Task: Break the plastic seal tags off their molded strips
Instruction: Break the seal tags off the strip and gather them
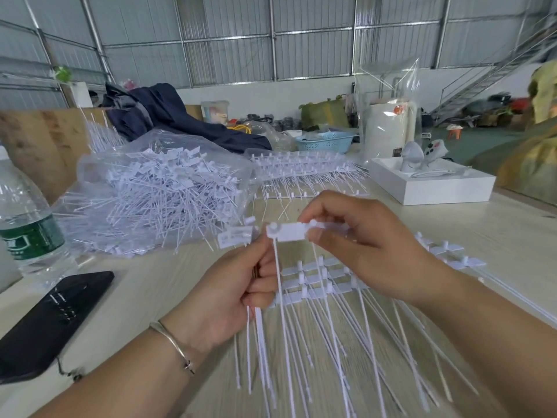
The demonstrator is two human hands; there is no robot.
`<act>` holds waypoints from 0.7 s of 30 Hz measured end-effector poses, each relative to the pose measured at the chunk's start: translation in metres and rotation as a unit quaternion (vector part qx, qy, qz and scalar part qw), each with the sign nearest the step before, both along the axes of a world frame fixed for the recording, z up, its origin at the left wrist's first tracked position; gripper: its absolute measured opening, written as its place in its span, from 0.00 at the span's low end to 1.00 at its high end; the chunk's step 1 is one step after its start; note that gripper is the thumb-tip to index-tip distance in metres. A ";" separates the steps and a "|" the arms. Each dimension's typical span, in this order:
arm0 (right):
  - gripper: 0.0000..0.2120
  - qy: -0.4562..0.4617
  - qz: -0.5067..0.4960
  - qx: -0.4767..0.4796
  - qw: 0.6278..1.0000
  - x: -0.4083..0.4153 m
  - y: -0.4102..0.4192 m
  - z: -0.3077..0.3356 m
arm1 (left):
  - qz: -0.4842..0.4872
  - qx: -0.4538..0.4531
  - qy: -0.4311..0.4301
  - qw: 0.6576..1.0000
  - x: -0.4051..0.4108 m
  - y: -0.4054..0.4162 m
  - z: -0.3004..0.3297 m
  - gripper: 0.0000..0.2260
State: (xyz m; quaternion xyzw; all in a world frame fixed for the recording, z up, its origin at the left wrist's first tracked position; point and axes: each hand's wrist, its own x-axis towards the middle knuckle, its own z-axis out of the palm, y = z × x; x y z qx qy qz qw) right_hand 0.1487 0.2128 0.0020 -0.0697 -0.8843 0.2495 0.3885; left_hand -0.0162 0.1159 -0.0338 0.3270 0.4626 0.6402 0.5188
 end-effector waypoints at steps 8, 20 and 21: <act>0.04 -0.084 -0.052 0.102 0.990 -0.008 0.007 -0.017 | 0.009 0.036 0.084 0.996 0.005 -0.004 0.000 0.12; 0.03 -0.053 0.005 -0.169 0.984 -0.008 0.020 -0.021 | 0.015 0.059 0.026 0.998 -0.002 -0.001 -0.003 0.14; 0.04 -0.061 0.009 -0.183 0.981 -0.008 0.020 -0.021 | 0.015 0.056 0.024 0.998 -0.002 -0.001 -0.003 0.14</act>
